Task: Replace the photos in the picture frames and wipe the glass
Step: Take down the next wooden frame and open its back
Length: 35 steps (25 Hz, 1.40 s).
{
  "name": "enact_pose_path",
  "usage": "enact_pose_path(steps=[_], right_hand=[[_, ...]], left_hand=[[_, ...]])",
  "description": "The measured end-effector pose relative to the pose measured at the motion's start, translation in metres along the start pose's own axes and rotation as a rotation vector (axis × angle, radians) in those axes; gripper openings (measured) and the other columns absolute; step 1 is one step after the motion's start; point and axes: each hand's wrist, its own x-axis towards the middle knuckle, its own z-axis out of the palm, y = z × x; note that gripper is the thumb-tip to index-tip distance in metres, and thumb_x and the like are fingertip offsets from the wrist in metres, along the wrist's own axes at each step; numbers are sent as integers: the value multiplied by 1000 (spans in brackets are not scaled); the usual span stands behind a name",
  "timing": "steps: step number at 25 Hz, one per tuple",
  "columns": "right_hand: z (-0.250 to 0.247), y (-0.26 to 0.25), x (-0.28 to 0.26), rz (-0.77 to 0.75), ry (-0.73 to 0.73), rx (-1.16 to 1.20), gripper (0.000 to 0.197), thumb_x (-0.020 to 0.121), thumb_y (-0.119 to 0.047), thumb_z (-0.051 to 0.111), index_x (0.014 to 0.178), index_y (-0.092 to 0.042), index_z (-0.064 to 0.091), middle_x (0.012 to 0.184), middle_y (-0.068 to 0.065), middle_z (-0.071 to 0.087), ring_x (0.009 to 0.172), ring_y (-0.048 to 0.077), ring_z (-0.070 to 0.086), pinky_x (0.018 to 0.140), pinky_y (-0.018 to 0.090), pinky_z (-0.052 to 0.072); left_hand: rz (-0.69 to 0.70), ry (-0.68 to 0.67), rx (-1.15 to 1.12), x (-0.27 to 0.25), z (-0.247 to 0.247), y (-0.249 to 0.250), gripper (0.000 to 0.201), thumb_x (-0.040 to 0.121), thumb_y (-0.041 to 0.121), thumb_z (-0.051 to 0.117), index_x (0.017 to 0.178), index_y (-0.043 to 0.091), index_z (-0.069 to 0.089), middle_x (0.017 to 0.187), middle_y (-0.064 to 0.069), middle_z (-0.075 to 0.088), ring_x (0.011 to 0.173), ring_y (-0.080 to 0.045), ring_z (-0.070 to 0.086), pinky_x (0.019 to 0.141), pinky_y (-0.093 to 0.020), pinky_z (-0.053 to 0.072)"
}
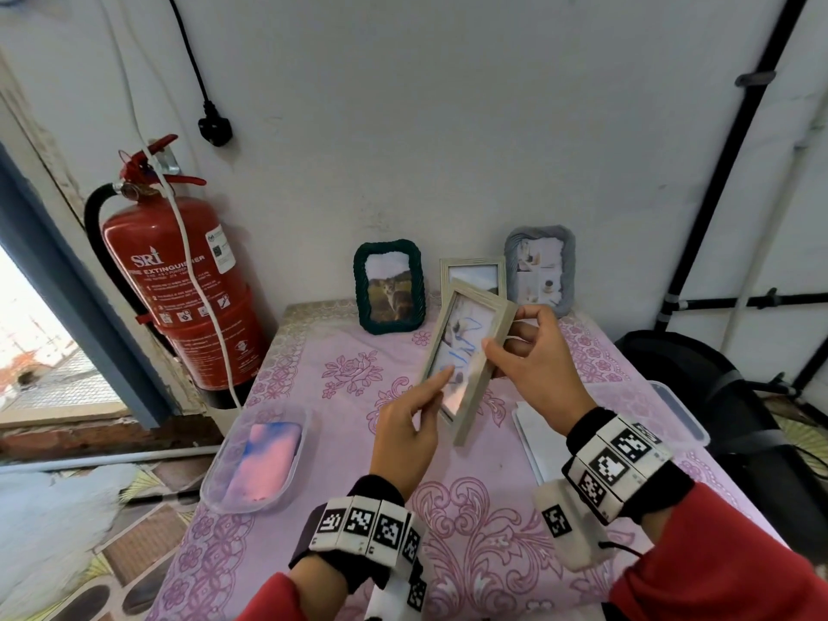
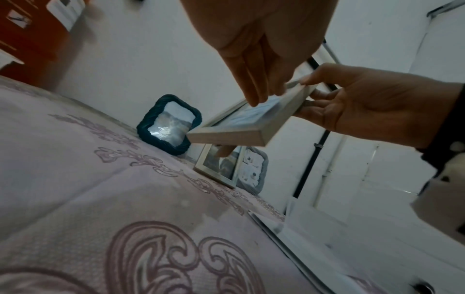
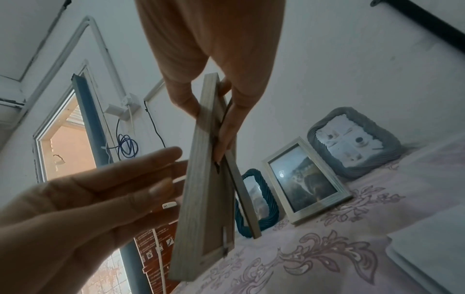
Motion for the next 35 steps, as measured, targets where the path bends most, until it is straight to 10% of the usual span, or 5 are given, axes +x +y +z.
enact_pose_path(steps=[8,15,18,22,35], right_hand=[[-6,-15,-1,36,-185,53,32,85,6,57,101,-19,45,99,8,69,72,9,70,56,21,55],[1,-18,-2,28,-192,84,31,88,2,55,107,-21,46,100,10,69,79,12,70,62,23,56],[3,-6,-2,23,-109,-3,41,88,-5,58,124,-21,44,106,16,64,91,22,65,78,34,57],[7,24,-15,76,-220,-187,67,85,-1,61,140,-25,29,113,0,56,87,10,61,67,16,52],[0,85,-33,127,-288,-470,83,76,-1,68,145,-21,27,112,2,47,79,4,53,61,5,44]], left_hand=[[-398,-35,-358,20,-20,-22,55,92,26,53,136,44,26,124,2,58,112,-12,59,90,-28,51],[-438,-29,-682,22,-23,-15,49,94,8,47,138,25,34,121,-11,64,104,-28,65,82,-39,58],[-463,46,-676,21,-19,-20,49,92,5,50,136,23,38,110,-8,69,91,-21,69,71,-34,60],[-506,118,-614,14,-15,-33,52,91,4,52,138,21,35,103,-6,69,81,-17,71,63,-30,59],[-566,-142,-130,-6,-20,-59,65,87,-3,56,143,15,28,132,-19,47,115,-28,51,95,-33,50]])
